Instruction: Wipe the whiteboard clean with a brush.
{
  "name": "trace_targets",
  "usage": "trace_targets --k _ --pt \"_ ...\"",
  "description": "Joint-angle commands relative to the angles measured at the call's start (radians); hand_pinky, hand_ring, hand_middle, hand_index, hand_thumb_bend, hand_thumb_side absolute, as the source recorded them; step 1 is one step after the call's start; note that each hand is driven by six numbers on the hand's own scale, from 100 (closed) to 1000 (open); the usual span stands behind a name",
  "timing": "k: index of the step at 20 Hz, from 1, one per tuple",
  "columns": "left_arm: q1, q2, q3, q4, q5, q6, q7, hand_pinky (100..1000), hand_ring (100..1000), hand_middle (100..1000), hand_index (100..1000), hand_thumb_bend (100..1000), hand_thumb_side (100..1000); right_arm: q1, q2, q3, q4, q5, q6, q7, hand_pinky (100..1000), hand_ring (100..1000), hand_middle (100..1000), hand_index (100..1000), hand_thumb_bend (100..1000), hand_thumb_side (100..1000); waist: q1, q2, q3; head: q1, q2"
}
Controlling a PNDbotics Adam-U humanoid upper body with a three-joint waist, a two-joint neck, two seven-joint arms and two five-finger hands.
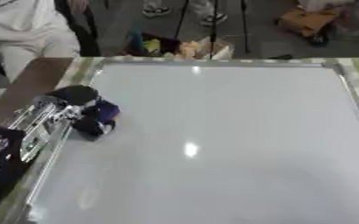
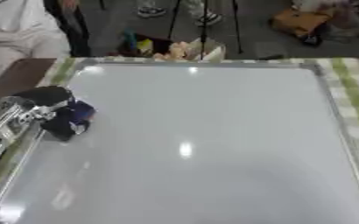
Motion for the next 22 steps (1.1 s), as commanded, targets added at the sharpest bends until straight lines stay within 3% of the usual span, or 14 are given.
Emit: trace_targets --k 1,11,22 --pt "0.000 0.011 0.009 0.041 -0.031 -0.003 0.011 397 510 347 446 100 580 -0.004 -0.019 -0.008 -0.015 0.008 -0.002 -0.004 808 756 553 816 100 934 -0.006 -0.017 -0.001 0.000 -0.011" --pt "0.004 0.013 -0.006 0.015 -0.024 -0.033 0.014 396 509 345 445 100 583 -0.003 -0.018 -0.008 -0.015 0.007 -0.001 -0.004 808 756 552 816 100 935 -0.005 -0.018 -0.001 0.000 -0.013" --pt "0.031 0.040 -0.065 -0.142 0.044 -0.106 -0.045 396 508 344 444 100 593 -0.005 -0.015 -0.008 -0.015 0.008 0.005 -0.004 809 756 552 817 100 938 -0.001 -0.017 -0.003 0.001 -0.013"
